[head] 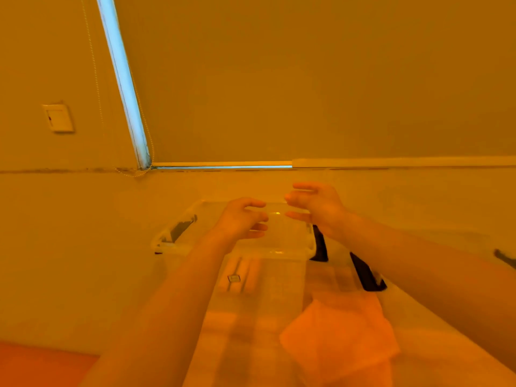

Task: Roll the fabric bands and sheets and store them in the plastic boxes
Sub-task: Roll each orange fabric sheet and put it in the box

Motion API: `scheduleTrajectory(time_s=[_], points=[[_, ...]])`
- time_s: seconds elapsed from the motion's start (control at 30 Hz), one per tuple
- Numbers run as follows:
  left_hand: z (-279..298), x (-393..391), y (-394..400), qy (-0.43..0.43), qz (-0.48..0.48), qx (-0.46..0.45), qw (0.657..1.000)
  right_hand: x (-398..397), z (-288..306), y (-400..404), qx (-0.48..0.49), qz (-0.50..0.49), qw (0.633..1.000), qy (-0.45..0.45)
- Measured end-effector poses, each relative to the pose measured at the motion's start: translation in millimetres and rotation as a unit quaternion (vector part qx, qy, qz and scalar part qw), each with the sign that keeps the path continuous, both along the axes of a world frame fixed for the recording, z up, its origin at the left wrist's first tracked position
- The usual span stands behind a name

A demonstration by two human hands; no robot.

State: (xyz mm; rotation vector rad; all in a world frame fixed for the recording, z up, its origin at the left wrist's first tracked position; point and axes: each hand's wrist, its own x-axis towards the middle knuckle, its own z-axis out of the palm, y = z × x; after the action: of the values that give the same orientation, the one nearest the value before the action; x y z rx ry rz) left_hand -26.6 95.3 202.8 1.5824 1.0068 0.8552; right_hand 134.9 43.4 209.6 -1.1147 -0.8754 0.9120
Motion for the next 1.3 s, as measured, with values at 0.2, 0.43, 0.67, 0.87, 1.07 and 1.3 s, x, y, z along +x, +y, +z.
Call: scheduleTrajectory(time_s=[0.2, 0.43, 0.67, 0.87, 1.07, 1.3], points=[[-36.3, 12.7, -79.6, -0.02, 0.014, 0.007, 1.0, 26.5, -27.1, -94.8, -0.001, -0.031, 0.999, -0.028], [-113.2, 30.9, -132.0, 0.027, -0.031, -0.024, 0.999, 52.6, -109.3, -158.1, -0.075, -0.088, 0.992, -0.05], [-175.4, 50.5, -139.3, 0.035, -0.02, -0.054, 0.998, 85.4, -186.4, -164.7, -0.167, -0.141, 0.971, -0.1], [-197.4, 61.2, -132.7, 0.057, -0.005, -0.036, 0.998, 100.7, -227.2, -157.9, -0.236, -0.199, 0.935, -0.177], [-205.9, 69.2, -125.1, 0.061, 0.015, -0.035, 0.997, 104.0, -241.5, -153.0, -0.238, -0.177, 0.944, -0.145], [-213.3, 71.8, -121.4, -0.002, 0.051, -0.109, 0.993, 108.2, -245.4, -149.7, -0.243, -0.191, 0.941, -0.141]])
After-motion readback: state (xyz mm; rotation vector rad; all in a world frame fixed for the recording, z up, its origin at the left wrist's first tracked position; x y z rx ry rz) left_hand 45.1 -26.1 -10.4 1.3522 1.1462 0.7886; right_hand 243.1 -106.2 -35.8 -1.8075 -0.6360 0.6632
